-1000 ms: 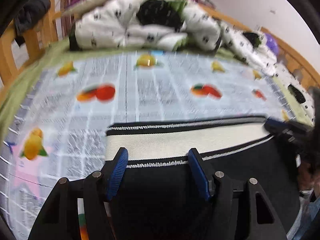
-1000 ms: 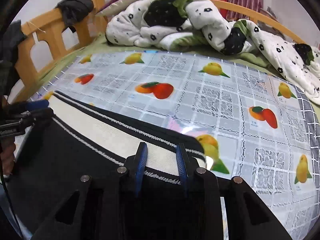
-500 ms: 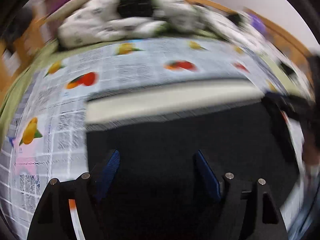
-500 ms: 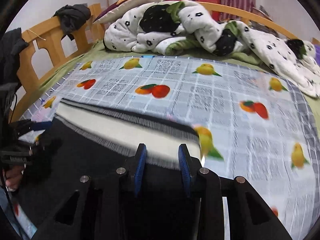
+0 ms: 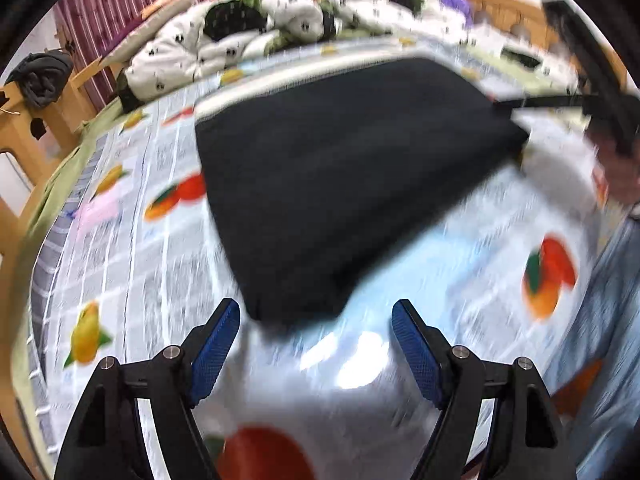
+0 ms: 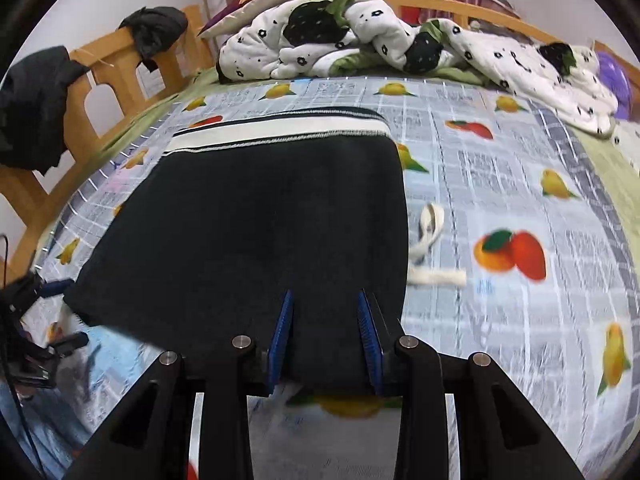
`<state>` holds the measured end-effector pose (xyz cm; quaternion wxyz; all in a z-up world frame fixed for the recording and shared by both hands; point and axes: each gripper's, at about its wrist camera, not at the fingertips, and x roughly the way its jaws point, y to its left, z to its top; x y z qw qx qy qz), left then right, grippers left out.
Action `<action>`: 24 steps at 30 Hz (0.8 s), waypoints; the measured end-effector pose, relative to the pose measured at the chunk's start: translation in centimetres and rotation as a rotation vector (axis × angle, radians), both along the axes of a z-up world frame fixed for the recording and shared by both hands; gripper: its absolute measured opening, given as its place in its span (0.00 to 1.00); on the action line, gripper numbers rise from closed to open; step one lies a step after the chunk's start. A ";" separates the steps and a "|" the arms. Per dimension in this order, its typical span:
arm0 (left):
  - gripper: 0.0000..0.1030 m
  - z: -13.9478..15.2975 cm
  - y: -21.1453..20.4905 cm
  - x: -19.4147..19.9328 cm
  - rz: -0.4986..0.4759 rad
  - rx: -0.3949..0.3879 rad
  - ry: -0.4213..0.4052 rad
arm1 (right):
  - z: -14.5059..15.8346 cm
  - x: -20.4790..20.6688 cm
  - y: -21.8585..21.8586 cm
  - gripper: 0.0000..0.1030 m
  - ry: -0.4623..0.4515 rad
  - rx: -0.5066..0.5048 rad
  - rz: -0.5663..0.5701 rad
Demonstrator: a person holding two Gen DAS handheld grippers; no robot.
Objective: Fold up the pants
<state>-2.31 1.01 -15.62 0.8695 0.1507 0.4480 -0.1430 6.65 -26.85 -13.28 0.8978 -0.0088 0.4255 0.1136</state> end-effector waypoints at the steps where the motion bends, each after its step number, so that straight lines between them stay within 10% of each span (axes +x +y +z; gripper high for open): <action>1: 0.75 -0.4 0.1 -0.3 0.001 0.020 -0.007 | 0.0 -0.3 -0.2 0.33 0.003 0.018 -0.006; 7: 0.75 -0.3 -0.6 0.2 0.043 0.234 -0.188 | -0.2 -0.1 -0.4 0.33 0.014 0.036 -0.029; 12: 0.18 0.6 -1.1 1.4 0.080 0.094 -0.209 | -0.8 0.0 -0.7 0.33 0.021 0.037 -0.040; 15: 0.17 1.2 2.0 2.5 0.200 -0.121 -0.133 | -1.1 0.0 -0.7 0.33 0.024 0.025 -0.037; 24: 0.19 0.5 5.1 0.1 0.276 -0.255 -0.028 | -1.4 -0.3 0.0 0.36 0.028 -0.040 0.005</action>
